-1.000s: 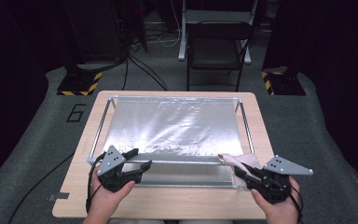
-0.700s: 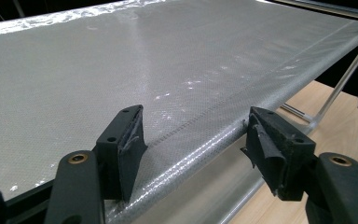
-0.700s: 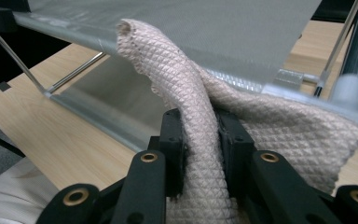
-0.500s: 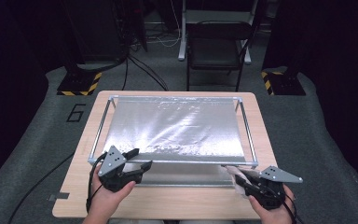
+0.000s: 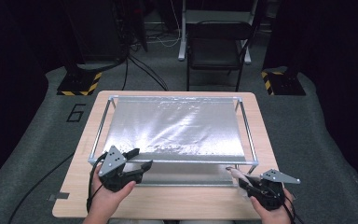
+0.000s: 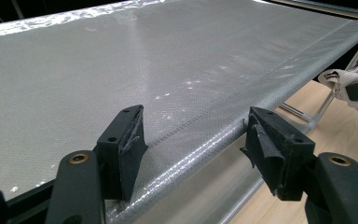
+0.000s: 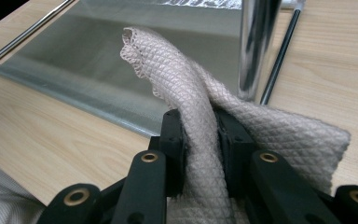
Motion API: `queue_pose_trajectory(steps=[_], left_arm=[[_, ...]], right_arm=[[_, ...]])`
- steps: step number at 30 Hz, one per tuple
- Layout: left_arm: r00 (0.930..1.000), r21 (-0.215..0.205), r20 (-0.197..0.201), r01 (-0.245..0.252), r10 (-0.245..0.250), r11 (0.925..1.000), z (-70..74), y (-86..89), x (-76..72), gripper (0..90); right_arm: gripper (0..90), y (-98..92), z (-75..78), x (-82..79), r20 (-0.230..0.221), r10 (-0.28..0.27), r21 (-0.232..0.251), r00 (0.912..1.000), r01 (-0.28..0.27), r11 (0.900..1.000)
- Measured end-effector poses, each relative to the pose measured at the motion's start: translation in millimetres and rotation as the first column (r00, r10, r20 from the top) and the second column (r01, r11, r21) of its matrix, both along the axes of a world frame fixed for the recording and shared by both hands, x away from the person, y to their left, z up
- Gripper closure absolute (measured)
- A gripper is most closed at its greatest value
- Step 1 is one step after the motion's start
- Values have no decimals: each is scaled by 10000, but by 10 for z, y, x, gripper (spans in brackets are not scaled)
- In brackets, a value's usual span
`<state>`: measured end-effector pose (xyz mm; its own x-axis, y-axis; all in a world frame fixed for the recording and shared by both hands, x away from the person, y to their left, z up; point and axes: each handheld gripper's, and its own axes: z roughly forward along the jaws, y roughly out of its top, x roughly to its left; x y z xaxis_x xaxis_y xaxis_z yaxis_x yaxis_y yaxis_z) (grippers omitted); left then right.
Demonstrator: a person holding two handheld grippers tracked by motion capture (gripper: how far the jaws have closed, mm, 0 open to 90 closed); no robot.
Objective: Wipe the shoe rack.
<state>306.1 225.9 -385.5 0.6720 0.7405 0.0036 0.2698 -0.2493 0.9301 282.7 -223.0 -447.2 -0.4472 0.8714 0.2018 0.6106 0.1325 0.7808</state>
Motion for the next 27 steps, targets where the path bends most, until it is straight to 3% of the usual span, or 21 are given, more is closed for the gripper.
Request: queue_pose_trajectory(steps=[8, 11, 27], left_arm=[[10000, -4, 0, -11, 11, 10000, 0, -1, 0, 372], [10000, 1, -4, -9, 9, 10000, 0, -1, 0, 372], [10000, 28, 5, 3, -3, 10000, -1, -13, 6, 376]], right_arm=[[744, -60, 300, -107, 691, -93, 70, 9976, 89, 9999], [744, -86, 336, -120, 767, -117, 14, 9970, 116, 9999], [744, -91, -147, 8, -335, -330, -181, 9989, 324, 9993]])
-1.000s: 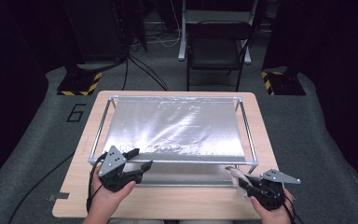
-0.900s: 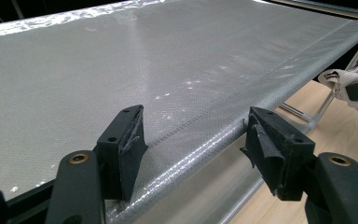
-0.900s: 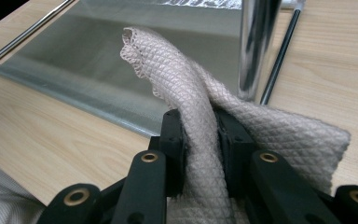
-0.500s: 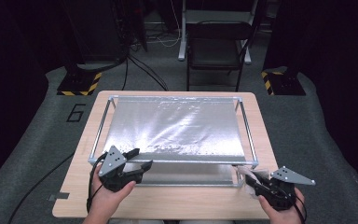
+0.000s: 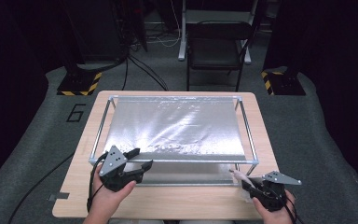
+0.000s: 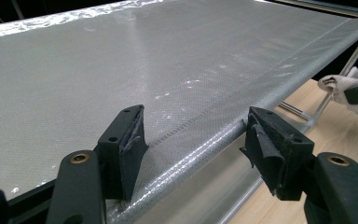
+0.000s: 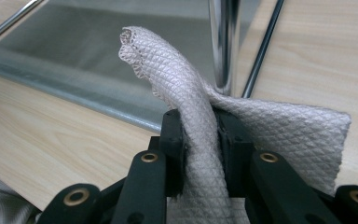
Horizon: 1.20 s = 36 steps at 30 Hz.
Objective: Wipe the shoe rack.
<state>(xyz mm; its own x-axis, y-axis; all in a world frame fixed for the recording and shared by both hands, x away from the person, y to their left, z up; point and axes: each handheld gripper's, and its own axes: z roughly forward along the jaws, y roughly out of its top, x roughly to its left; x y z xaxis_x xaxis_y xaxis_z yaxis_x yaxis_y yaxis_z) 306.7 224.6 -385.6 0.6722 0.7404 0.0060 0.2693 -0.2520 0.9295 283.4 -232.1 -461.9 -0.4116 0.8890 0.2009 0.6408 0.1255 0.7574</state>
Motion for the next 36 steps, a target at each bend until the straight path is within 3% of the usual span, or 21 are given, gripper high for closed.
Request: queue_pose_trajectory(steps=[6, 14, 23, 28, 36], left_arm=[[10000, 7, 0, 8, -8, 10000, 1, 1, 0, 377], [10000, 30, 8, 7, -8, 10000, 1, -2, 0, 377], [10000, 42, 1, -11, 11, 10000, 3, -7, 3, 376], [10000, 49, 0, -8, 8, 10000, 4, -6, 3, 376], [10000, 31, 29, -45, 45, 10000, 0, -9, 2, 376]], right_arm=[[743, -17, -8, 0, -27, -69, 26, 10000, 69, 10000], [743, -200, 266, -104, 607, -466, 68, 9971, 462, 9989], [747, -334, 477, -101, 1302, -963, 229, 9868, 941, 9953], [749, -308, 413, -56, 1117, -988, 335, 9888, 957, 9948], [755, -233, 147, 19, 461, -956, 196, 9944, 947, 9953]])
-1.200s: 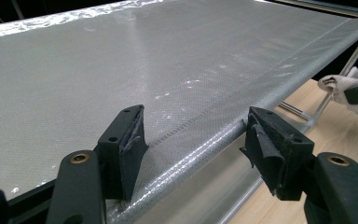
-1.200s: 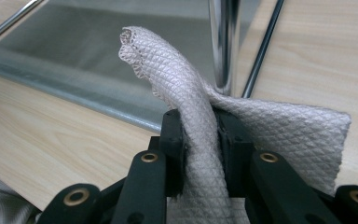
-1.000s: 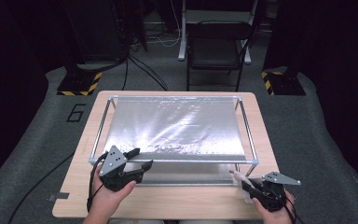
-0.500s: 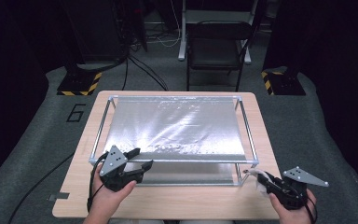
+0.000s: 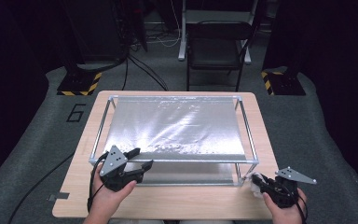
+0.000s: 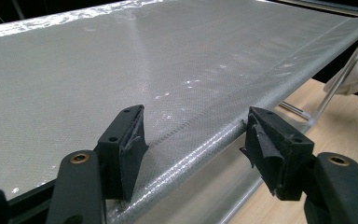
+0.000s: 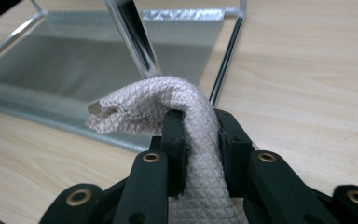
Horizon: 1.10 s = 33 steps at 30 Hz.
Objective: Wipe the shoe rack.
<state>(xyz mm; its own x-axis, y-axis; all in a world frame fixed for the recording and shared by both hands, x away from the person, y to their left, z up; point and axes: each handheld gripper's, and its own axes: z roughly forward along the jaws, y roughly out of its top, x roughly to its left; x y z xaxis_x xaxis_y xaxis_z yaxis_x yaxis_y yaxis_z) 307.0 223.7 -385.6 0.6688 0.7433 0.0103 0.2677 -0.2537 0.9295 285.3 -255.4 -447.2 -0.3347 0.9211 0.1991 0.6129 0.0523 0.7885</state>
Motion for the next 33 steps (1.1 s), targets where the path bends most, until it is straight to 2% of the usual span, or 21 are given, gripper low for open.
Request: queue_pose_trajectory(steps=[7, 8, 14, 16, 20, 26, 30, 33], left_arm=[[10000, -15, 26, -44, 44, 10000, -2, -5, 1, 376], [10000, -16, 28, -44, 44, 10000, -3, -5, 1, 376], [10000, 3, 41, -58, 58, 10000, -4, -7, 3, 376], [10000, -2, 47, -53, 53, 10000, -4, -6, 2, 376], [10000, -3, 42, -41, 41, 10000, -3, -4, 2, 376], [10000, 4, 46, -41, 41, 10000, -3, -4, 3, 376], [10000, 3, 48, -41, 41, 10000, -4, -5, 2, 376], [10000, 5, 37, -42, 42, 10000, -3, -5, 3, 377]], right_arm=[[755, 14, -244, 62, -476, -21, -2, 9989, 21, 10000], [755, 14, -272, 67, -656, 36, -2, 9978, -36, 10000], [755, 45, -433, 83, -972, 16, 139, 9953, -3, 9999], [755, 49, -460, 87, -946, 56, 104, 9955, -46, 9999], [755, 63, -401, 57, -1021, 99, 205, 9947, -78, 9998], [755, 121, -197, -7, -331, 250, 213, 9991, -243, 9995], [755, 175, -44, -63, 124, 453, 132, 9989, -455, 9989], [755, 250, 1, -91, 308, 647, 162, 9974, -652, 9977]])
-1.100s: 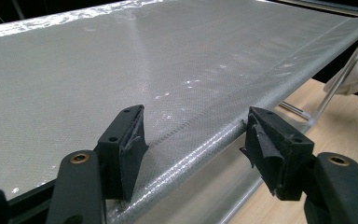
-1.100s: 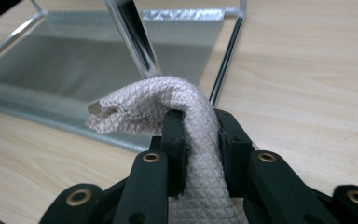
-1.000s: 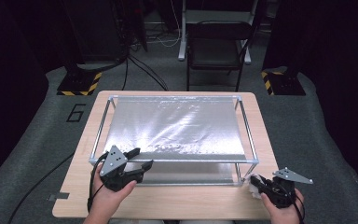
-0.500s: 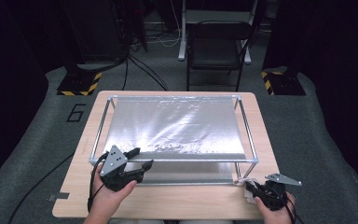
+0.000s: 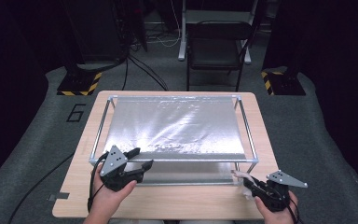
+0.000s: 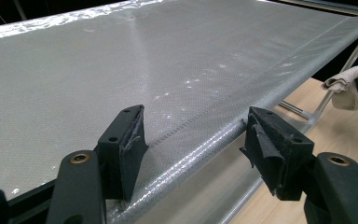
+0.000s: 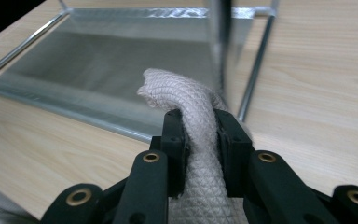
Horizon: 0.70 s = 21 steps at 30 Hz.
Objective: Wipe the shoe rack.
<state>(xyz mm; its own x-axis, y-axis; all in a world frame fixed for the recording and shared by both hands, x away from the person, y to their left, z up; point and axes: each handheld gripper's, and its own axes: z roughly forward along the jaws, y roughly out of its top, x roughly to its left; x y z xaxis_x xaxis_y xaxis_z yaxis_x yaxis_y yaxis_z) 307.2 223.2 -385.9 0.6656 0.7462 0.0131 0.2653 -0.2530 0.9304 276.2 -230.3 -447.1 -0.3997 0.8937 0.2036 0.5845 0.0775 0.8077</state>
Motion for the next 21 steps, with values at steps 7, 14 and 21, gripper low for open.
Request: queue_pose_trajectory(steps=[7, 14, 21], left_arm=[[10000, -20, 5, 4, -4, 10000, 0, 1, 0, 377], [10000, -26, -8, 17, -17, 10000, 1, 3, 2, 376], [10000, -27, 1, 72, -72, 10000, 0, 10, 2, 376]], right_arm=[[755, 255, -100, 63, -65, 648, -140, 9979, -649, 9978], [755, 559, -269, 227, -222, 1034, -431, 9944, -1043, 9936], [751, 793, -361, 435, -43, 1198, -605, 9928, -1198, 9910]])
